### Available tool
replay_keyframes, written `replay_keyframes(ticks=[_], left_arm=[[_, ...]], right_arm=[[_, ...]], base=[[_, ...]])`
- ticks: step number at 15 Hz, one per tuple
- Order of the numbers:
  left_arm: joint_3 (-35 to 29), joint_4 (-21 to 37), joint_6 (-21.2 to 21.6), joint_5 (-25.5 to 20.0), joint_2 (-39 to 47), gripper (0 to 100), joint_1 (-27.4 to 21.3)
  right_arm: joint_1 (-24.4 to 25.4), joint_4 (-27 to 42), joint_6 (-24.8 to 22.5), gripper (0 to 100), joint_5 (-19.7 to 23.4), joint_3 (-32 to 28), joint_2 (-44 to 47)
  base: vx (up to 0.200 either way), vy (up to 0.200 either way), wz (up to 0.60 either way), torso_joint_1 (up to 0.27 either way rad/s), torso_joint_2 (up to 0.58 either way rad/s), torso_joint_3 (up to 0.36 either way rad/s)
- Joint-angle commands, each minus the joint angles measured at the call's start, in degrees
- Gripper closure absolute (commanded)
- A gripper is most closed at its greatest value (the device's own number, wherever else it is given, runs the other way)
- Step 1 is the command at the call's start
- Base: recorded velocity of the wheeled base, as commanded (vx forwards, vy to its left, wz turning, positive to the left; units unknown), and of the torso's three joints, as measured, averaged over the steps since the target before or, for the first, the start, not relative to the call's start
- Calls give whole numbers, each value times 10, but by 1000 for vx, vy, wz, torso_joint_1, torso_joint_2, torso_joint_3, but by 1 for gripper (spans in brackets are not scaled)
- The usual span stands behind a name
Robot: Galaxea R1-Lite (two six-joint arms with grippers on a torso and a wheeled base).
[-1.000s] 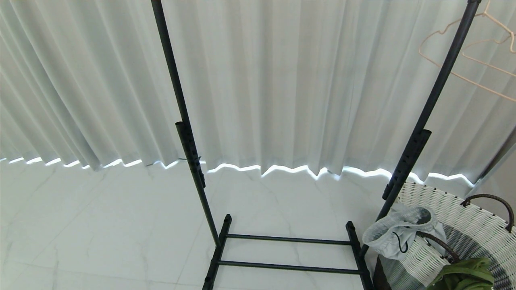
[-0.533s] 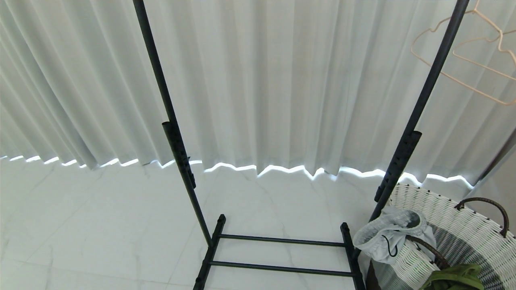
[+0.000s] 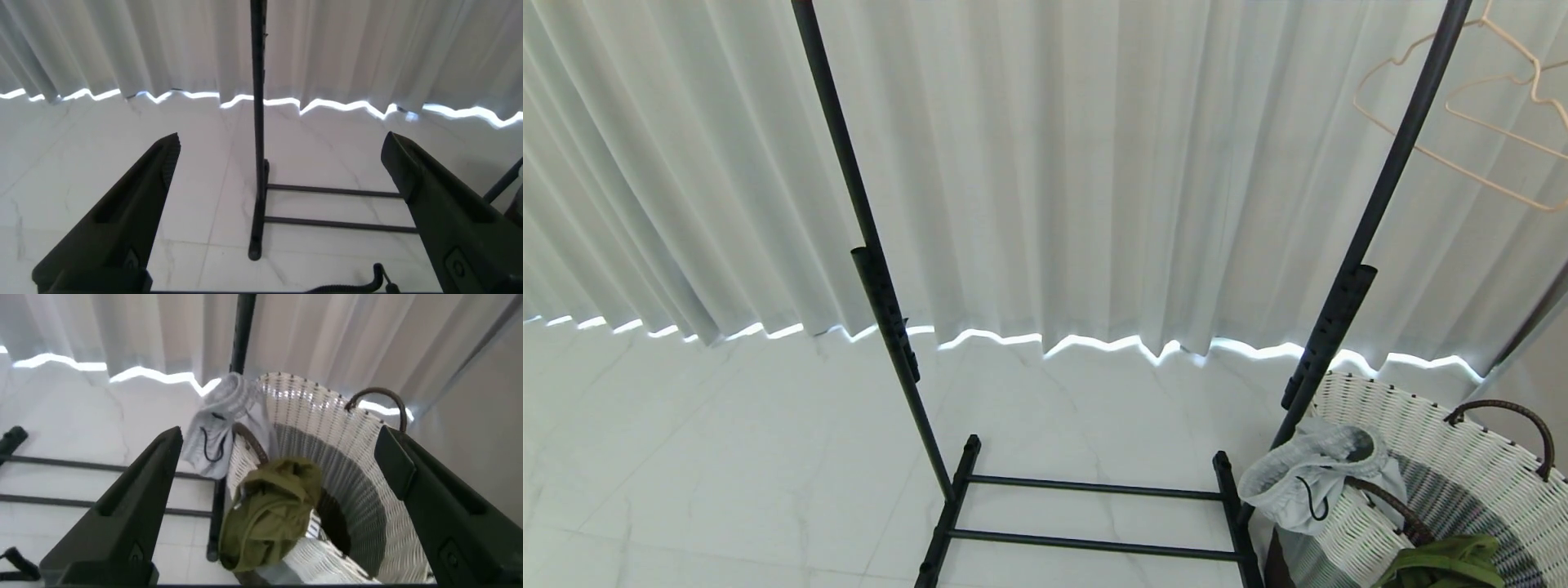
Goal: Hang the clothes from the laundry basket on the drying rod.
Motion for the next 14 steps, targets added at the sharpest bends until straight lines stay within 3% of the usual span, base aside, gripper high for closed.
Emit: replay_keyframes(ticks=[1, 3, 4, 7, 9, 11, 14], left_arm=[[0, 0, -2, 1, 0, 0, 0], [0, 0, -2, 1, 0, 0, 0], [0, 0, -2, 1, 0, 0, 0], [0, 0, 0, 0, 0, 0, 0], [0, 0, -1, 1, 0, 0, 0], [0, 0, -2, 1, 0, 0, 0], [0, 0, -2, 1, 0, 0, 0]], right_arm=[[14, -8, 27, 0, 9, -89, 46], [30, 33, 39, 0, -2, -164, 141], [28, 63, 12, 0, -7, -167, 198], [25, 62, -52, 0, -16, -171, 371], [-4, -6, -133, 0, -42, -174, 529], [-54, -125, -224, 0, -43, -172, 672], [-74, -308, -247, 0, -45, -148, 788]], base=[[0, 0, 0, 0, 0, 0], [0, 0, 0, 0, 0, 0], [0, 0, 0, 0, 0, 0], [0, 0, 0, 0, 0, 0], [0, 0, 0, 0, 0, 0], [0, 0, 0, 0, 0, 0], [0, 0, 0, 0, 0, 0]])
